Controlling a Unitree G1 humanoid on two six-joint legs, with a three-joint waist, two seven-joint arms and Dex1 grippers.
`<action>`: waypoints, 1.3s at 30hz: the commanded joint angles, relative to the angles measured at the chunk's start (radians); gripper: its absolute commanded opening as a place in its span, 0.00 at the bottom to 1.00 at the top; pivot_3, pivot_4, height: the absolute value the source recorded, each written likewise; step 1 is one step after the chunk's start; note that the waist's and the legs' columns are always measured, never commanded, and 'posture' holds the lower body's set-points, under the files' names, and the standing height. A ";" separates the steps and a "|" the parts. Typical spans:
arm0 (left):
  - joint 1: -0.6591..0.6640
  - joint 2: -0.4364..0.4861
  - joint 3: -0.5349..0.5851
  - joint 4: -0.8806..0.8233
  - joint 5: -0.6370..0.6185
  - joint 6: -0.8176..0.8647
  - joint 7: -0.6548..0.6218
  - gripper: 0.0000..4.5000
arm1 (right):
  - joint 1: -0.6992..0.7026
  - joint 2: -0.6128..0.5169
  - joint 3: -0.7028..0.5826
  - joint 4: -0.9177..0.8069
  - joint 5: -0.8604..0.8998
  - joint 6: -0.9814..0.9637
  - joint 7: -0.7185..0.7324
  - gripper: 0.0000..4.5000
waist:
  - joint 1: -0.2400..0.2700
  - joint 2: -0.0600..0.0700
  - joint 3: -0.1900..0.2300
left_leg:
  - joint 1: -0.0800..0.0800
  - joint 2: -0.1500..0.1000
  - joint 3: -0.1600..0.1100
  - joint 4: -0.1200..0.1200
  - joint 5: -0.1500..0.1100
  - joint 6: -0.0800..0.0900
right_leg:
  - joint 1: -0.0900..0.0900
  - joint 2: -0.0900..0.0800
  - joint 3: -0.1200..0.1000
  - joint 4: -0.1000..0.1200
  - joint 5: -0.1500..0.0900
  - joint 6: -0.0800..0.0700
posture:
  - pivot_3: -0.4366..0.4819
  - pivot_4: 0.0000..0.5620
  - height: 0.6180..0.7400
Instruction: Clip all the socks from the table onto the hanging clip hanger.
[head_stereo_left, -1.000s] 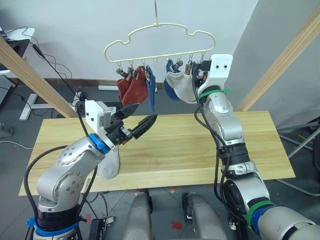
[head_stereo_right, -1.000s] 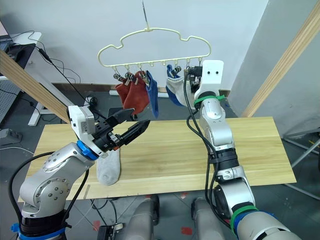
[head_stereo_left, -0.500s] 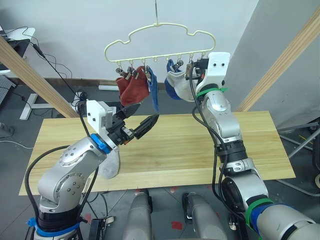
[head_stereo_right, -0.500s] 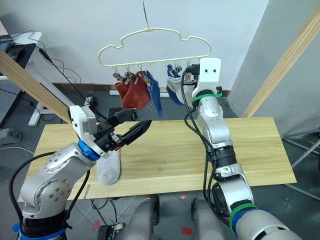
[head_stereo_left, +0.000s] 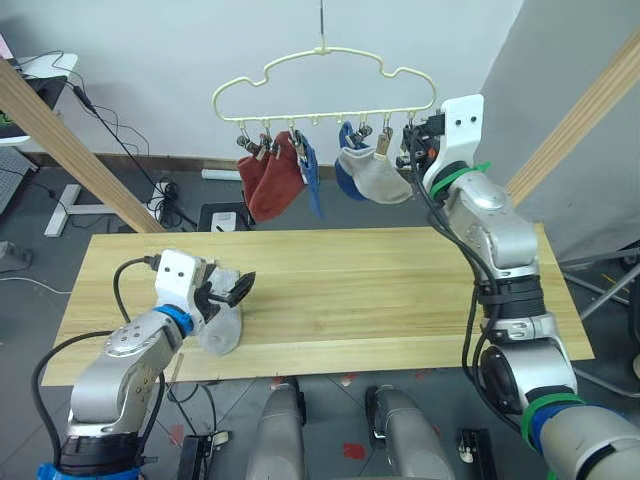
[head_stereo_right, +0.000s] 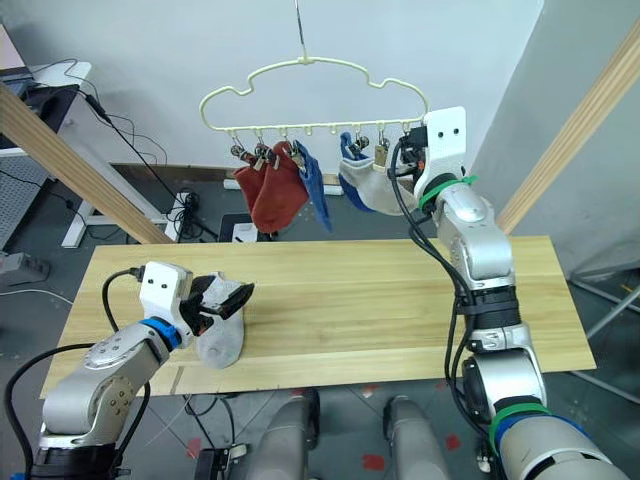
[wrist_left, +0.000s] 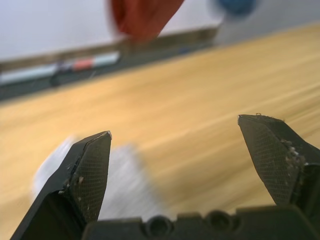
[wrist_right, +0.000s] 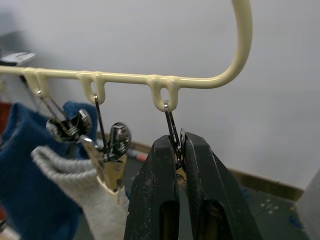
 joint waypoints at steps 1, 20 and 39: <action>-0.077 -0.005 -0.024 0.158 0.074 -0.021 0.007 1.00 | 0.003 -0.010 -0.019 -0.072 0.033 0.078 0.014 0.00 | 0.004 0.001 0.000 | 0.000 0.000 0.000 0.000 0.000 0.000 | 0.000 0.000 0.000 0.000 0.000 0.000 | 0.48 0.61 1.00; -0.160 0.000 -0.148 0.420 0.268 -0.152 -0.174 0.46 | 0.028 -0.023 -0.051 -0.158 0.043 0.201 0.000 0.00 | 0.002 0.002 0.000 | 0.003 -0.001 0.001 0.000 0.000 0.000 | 0.003 -0.001 0.000 0.001 0.000 -0.001 | 0.46 0.56 1.00; -0.212 -0.195 -0.107 0.044 -0.043 -0.046 -0.368 0.00 | -0.054 -0.065 -0.198 -0.087 0.182 0.366 0.019 0.00 | 0.007 0.001 0.000 | 0.001 -0.001 -0.001 0.001 0.000 0.000 | 0.003 -0.002 -0.001 0.000 0.001 -0.001 | 0.45 0.58 1.00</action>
